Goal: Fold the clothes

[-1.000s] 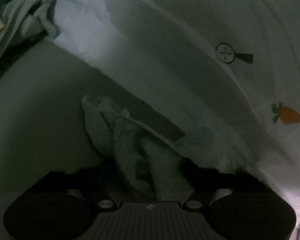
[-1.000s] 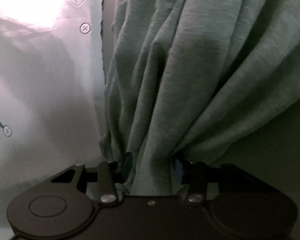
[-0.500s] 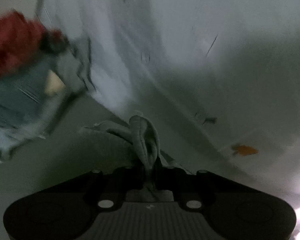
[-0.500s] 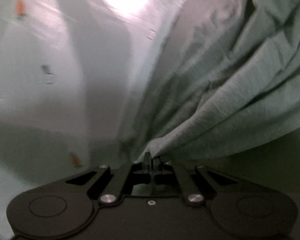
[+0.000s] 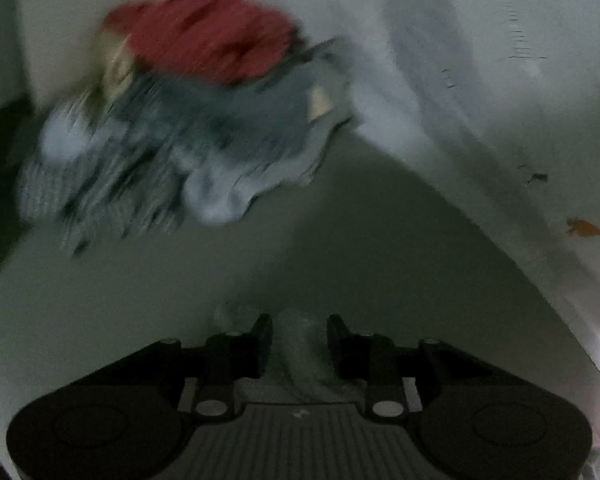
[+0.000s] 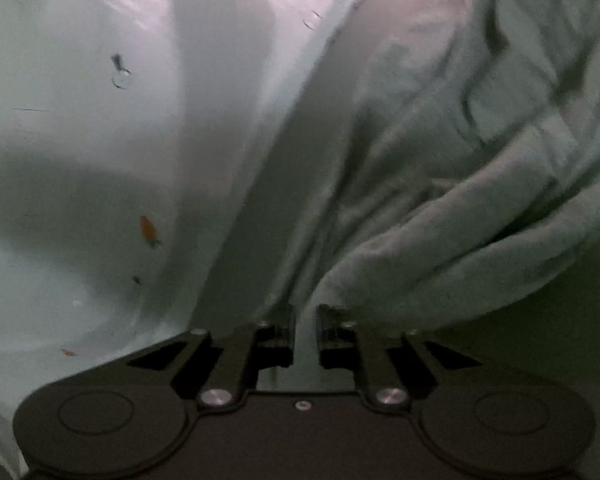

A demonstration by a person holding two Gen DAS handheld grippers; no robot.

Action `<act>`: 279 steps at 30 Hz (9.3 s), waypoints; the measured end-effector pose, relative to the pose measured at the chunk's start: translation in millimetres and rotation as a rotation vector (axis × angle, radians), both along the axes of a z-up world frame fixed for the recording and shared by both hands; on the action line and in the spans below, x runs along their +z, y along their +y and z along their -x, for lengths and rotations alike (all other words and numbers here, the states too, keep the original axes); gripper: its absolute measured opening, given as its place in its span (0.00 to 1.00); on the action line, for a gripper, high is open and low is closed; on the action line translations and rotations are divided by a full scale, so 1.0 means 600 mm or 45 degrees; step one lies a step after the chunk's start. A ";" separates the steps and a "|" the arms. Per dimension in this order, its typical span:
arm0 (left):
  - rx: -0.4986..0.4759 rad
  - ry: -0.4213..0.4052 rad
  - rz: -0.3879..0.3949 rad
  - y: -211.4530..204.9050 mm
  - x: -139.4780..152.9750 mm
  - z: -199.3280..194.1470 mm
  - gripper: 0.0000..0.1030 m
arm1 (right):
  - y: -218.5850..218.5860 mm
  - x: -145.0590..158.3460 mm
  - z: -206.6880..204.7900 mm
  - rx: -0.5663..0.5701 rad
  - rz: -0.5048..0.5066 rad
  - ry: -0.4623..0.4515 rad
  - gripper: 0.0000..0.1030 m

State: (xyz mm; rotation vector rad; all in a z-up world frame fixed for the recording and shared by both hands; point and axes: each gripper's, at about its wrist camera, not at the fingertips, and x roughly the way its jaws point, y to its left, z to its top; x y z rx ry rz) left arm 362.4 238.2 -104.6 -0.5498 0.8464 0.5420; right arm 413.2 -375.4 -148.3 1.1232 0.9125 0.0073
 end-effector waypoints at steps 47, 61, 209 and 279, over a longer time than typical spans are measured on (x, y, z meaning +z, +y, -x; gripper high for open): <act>0.047 -0.545 -0.138 -0.020 0.211 0.027 0.01 | -0.266 0.257 0.132 -0.672 0.621 -0.599 0.02; 0.039 -0.180 -0.171 0.004 0.136 0.146 0.02 | -0.260 0.137 0.265 -0.505 0.686 -0.185 0.04; 0.310 0.434 -0.439 0.246 -0.130 0.194 0.81 | -0.190 -0.009 0.363 -0.581 0.723 0.238 0.44; 0.262 0.146 0.018 0.062 -0.130 0.289 0.62 | -0.393 0.073 0.430 -0.837 0.564 -0.144 0.01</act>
